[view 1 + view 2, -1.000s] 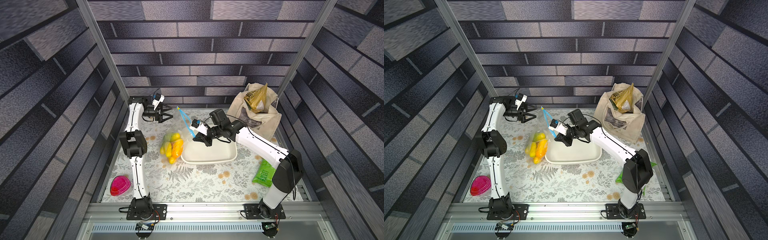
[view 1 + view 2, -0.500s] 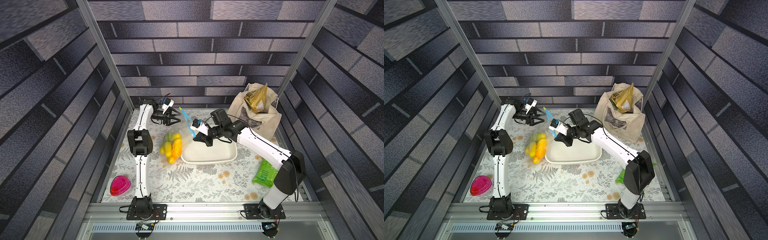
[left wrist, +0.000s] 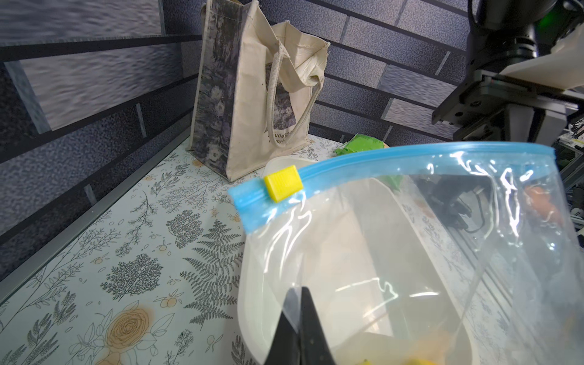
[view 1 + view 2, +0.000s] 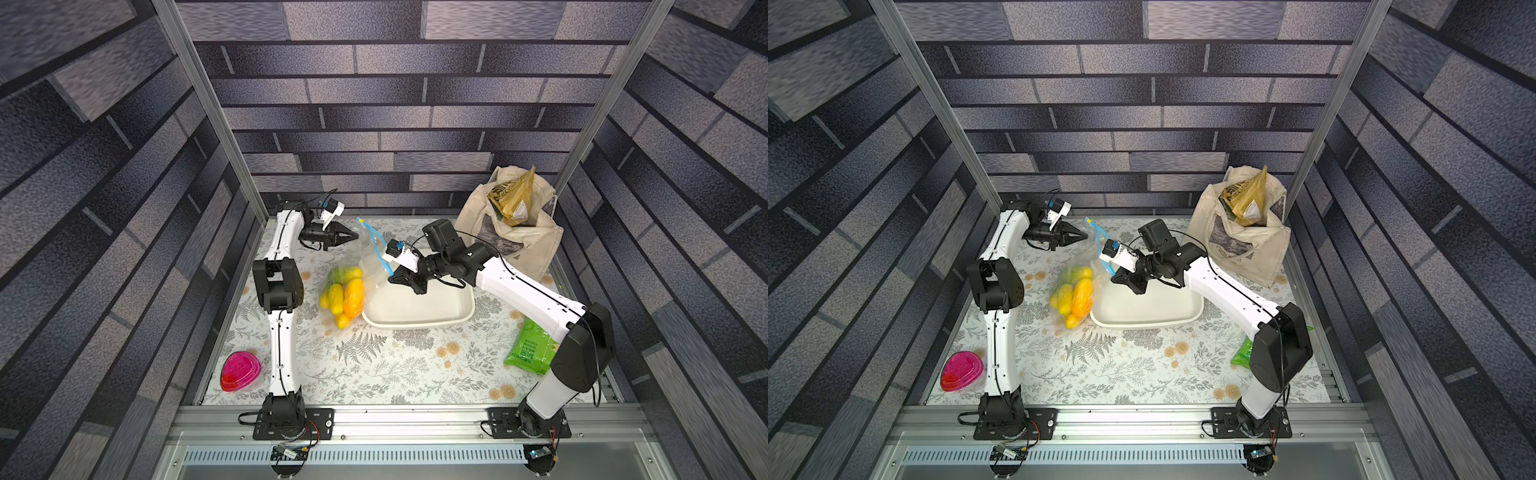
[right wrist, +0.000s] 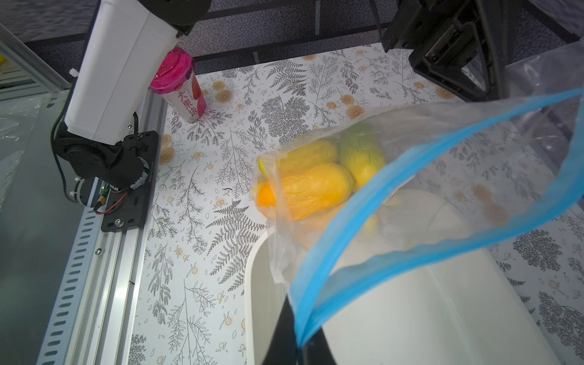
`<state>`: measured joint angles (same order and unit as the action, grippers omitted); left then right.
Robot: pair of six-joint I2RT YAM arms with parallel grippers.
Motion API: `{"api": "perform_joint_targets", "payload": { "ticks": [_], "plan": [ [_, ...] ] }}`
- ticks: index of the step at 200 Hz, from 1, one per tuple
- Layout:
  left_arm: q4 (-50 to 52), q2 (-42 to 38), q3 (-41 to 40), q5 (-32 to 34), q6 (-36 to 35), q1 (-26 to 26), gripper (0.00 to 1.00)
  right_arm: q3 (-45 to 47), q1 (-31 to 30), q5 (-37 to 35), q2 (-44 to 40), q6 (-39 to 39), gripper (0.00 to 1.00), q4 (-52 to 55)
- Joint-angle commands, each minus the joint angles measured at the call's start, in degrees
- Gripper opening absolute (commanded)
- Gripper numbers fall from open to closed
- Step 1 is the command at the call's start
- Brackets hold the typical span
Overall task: Place the mango in a zip-top bag and seal the zipper
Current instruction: Adjust the zipper food storage bag at the center of the board.
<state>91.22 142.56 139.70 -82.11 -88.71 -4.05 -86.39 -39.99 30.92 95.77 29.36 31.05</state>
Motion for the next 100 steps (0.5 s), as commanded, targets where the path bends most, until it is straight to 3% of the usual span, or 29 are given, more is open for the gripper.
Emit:
{"api": "perform_joint_targets", "payload": {
  "ticks": [1, 12, 25, 40, 50, 68, 84, 100],
  "plan": [
    [12.4, -4.2, -0.4, -1.3, 2.1, -2.4, 0.00, -1.4, -0.2, -2.6, -0.8, -1.9, 0.14, -0.9],
    [12.4, -5.6, -0.9, -4.2, 3.3, -4.7, 0.00, -2.7, -0.2, -4.2, -0.1, -4.9, 0.24, -1.7],
    [12.4, -8.6, -2.9, -9.2, 4.0, -7.7, 0.00, -4.5, -0.1, -5.7, 0.8, -7.9, 0.43, -1.7],
    [12.4, -13.6, -7.6, -14.5, 2.8, -10.8, 0.00, -6.7, -0.1, -9.3, 1.9, -12.4, 0.48, -1.6],
    [12.4, -17.6, -12.2, -16.8, 0.2, -12.0, 0.00, -9.0, -0.2, -12.8, 2.8, -15.3, 0.64, -0.2],
    [12.4, -23.6, -17.1, -15.8, -2.0, -11.8, 0.00, -14.8, -0.1, -16.0, 4.4, -18.6, 0.69, 4.9],
    [12.4, -27.1, -20.7, -15.6, -2.5, -11.8, 0.00, -19.5, -0.1, -18.0, 5.0, -21.1, 0.81, 8.3],
    [12.4, -29.1, -23.2, -14.5, -2.2, -12.0, 0.00, -23.8, -0.1, -19.0, 4.8, -23.4, 0.82, 10.4]
  ]
}}
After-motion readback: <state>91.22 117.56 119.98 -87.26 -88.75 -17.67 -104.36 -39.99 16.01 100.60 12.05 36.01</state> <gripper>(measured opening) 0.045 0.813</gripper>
